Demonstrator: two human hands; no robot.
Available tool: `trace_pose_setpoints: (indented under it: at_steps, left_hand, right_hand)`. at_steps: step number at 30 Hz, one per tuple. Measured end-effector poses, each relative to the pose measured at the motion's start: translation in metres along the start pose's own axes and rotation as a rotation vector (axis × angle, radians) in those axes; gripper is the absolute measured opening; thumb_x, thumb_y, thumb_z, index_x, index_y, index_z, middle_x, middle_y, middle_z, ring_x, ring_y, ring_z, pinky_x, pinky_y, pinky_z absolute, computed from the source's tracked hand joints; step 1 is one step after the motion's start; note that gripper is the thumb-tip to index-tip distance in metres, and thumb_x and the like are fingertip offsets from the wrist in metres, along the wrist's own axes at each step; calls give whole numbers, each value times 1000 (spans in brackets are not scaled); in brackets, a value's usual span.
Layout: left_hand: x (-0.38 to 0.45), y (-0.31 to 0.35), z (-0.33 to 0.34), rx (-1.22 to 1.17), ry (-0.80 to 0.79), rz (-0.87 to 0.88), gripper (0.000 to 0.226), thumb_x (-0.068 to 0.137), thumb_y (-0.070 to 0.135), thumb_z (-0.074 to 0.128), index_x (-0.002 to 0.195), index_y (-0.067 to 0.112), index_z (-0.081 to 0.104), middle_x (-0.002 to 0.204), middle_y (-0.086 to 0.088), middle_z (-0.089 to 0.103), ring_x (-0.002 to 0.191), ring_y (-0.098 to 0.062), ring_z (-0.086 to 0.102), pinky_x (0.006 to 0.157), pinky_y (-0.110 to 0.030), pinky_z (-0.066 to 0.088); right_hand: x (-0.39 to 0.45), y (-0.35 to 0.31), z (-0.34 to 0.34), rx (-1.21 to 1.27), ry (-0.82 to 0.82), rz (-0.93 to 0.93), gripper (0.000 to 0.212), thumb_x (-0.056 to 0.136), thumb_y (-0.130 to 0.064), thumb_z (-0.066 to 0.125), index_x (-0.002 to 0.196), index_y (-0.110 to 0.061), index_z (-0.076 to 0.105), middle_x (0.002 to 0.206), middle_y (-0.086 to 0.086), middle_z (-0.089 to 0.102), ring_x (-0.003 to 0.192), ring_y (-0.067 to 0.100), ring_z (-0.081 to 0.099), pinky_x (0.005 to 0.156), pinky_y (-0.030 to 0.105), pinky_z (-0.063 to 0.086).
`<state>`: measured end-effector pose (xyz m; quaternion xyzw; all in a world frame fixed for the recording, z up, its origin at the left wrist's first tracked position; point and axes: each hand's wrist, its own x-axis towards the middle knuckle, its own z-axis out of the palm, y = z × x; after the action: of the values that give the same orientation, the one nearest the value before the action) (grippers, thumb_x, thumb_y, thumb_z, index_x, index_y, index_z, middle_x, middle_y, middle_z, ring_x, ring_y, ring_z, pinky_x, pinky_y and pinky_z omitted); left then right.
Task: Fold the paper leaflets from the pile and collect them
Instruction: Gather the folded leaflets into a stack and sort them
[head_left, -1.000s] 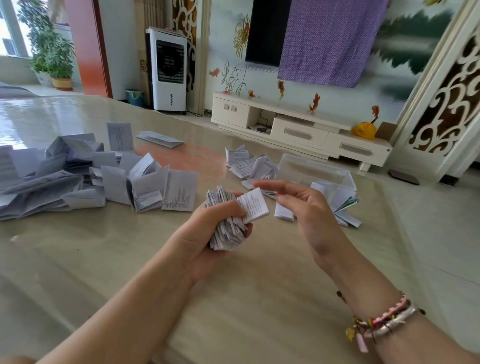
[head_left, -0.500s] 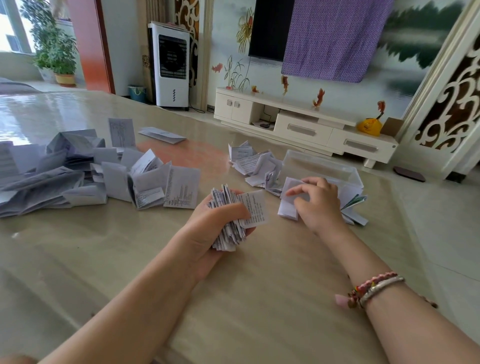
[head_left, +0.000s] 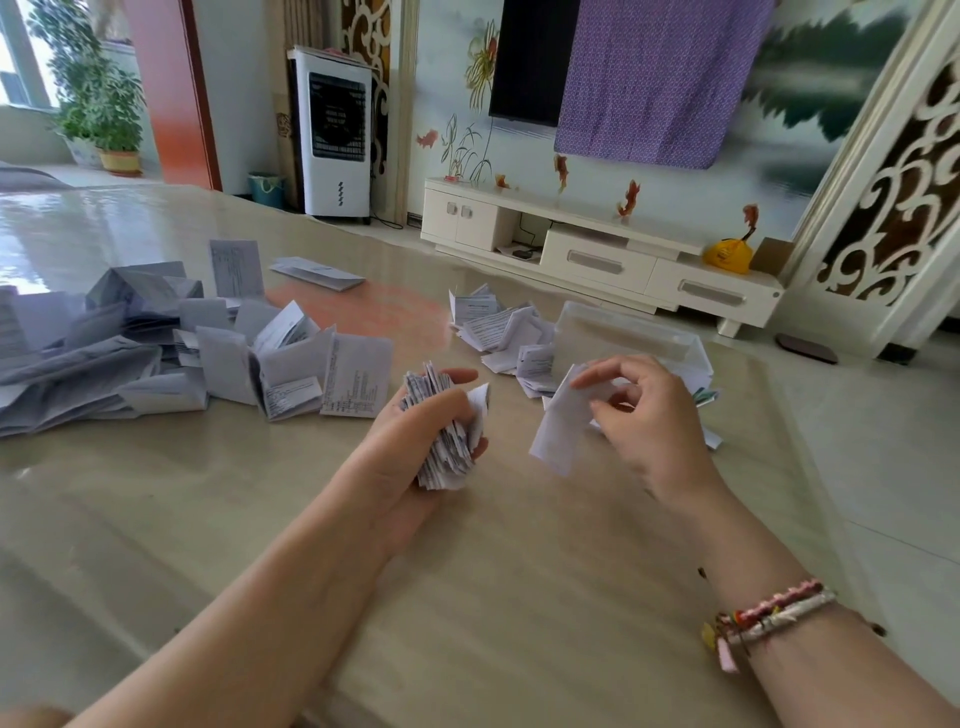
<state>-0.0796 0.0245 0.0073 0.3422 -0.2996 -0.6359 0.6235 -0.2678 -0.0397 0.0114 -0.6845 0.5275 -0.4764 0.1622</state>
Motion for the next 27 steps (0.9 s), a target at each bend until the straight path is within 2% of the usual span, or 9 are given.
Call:
trace_pose_setpoints:
  at_steps: [3, 6, 11, 14, 18, 21, 22, 25, 27]
  left_hand:
    - [-1, 0, 0, 28, -16, -9, 31, 73, 12, 70, 103, 15, 63, 69, -3, 58, 55, -14, 54, 63, -27, 43]
    - [-2, 2, 2, 54, -20, -16, 33, 66, 22, 83, 92, 19, 62, 69, 0, 55, 56, -14, 52, 62, -29, 41]
    - [2, 0, 1, -63, 54, -54, 25, 80, -4, 65, 100, 11, 59, 72, -9, 59, 59, -17, 59, 63, -29, 50]
    - [0, 0, 0, -78, -2, -75, 25, 78, -1, 65, 101, 9, 60, 86, -13, 67, 69, -20, 67, 69, -32, 55]
    - [-4, 1, 2, 100, -181, -83, 26, 87, 24, 62, 105, 7, 64, 89, -12, 65, 71, -15, 63, 62, -24, 51]
    - [-5, 1, 0, 164, -243, -89, 46, 88, 36, 66, 121, 5, 64, 112, -23, 62, 95, -22, 55, 81, -30, 43]
    - [-6, 1, 0, 176, -270, -91, 44, 85, 36, 67, 119, 8, 66, 110, -20, 61, 95, -23, 52, 82, -30, 41]
    - [-5, -2, 1, 160, -298, -89, 10, 81, 19, 71, 88, 16, 77, 80, -5, 64, 67, -11, 57, 64, -20, 44]
    - [-6, -3, 0, 136, -299, -107, 15, 75, 11, 75, 90, 12, 74, 78, -7, 61, 59, -9, 56, 56, -18, 46]
  right_hand:
    - [-6, -7, 0, -27, -43, -55, 37, 80, 8, 61, 90, -28, 62, 84, -7, 64, 76, 9, 59, 71, 23, 51]
    - [-9, -13, -1, 88, -90, -33, 42, 79, 8, 65, 95, -31, 61, 81, 3, 65, 76, 16, 63, 72, 25, 54]
    - [-11, -31, -15, 672, -246, 175, 25, 80, 15, 62, 87, -9, 67, 79, 4, 72, 76, 14, 69, 68, 23, 57]
    - [-12, -33, -19, 860, -346, 260, 20, 72, 5, 66, 89, -6, 67, 85, 7, 73, 83, 21, 69, 75, 29, 59]
    - [-18, -37, -10, 846, -447, 254, 24, 66, 2, 67, 90, -4, 65, 85, 11, 71, 82, 23, 68, 73, 31, 58]
    - [-19, -41, -6, 809, -438, 240, 24, 69, 4, 68, 92, -2, 65, 87, 13, 72, 83, 25, 69, 74, 30, 58]
    - [-19, -42, -6, 765, -416, 221, 22, 72, 5, 69, 92, -2, 66, 88, 13, 73, 85, 25, 69, 76, 30, 58]
    - [-23, -46, -3, 477, -355, 117, 17, 71, -6, 78, 84, -16, 71, 82, -4, 71, 80, 4, 65, 77, 16, 50]
    - [-24, -48, 1, 264, -285, 93, 19, 68, -19, 83, 83, -25, 72, 79, -17, 59, 69, -12, 50, 64, 6, 37]
